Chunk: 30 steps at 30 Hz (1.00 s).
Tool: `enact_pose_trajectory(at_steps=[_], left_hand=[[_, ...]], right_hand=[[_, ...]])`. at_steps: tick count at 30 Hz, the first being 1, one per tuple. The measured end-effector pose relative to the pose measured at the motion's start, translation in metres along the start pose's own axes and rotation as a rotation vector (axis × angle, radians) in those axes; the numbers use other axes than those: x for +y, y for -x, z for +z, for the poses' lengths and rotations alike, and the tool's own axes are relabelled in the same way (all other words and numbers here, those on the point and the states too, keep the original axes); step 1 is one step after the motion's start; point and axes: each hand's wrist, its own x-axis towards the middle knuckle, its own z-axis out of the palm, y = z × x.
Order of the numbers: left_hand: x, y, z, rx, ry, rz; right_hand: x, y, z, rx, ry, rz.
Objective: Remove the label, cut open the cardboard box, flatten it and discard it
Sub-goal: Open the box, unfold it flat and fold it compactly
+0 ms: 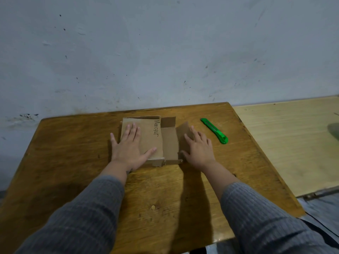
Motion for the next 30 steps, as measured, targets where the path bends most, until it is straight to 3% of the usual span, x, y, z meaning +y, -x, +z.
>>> enact_pose_trajectory(at_steps=[3, 6, 10, 17, 25, 30], left_hand=[[0.007, -0.009, -0.002, -0.001, -0.019, 0.057], [0.008, -0.016, -0.002, 0.011, -0.025, 0.106], [0.007, -0.02, -0.007, -0.007, -0.039, 0.102], [0.05, -0.025, -0.011, -0.032, 0.082, -0.107], [0.049, -0.019, -0.013, -0.047, 0.142, -0.109], [0.041, -0.01, -0.026, -0.035, 0.236, -0.068]], right_hand=[[0.021, 0.002, 0.012, -0.111, 0.112, -0.029], [0.032, 0.006, 0.018, -0.2, 0.075, 0.001], [0.03, 0.006, 0.014, -0.162, -0.008, 0.014], [0.003, -0.01, -0.006, -0.044, 0.03, -0.022], [-0.005, -0.008, 0.009, -0.399, 0.105, -0.014], [-0.002, -0.008, 0.013, -0.425, 0.167, -0.024]])
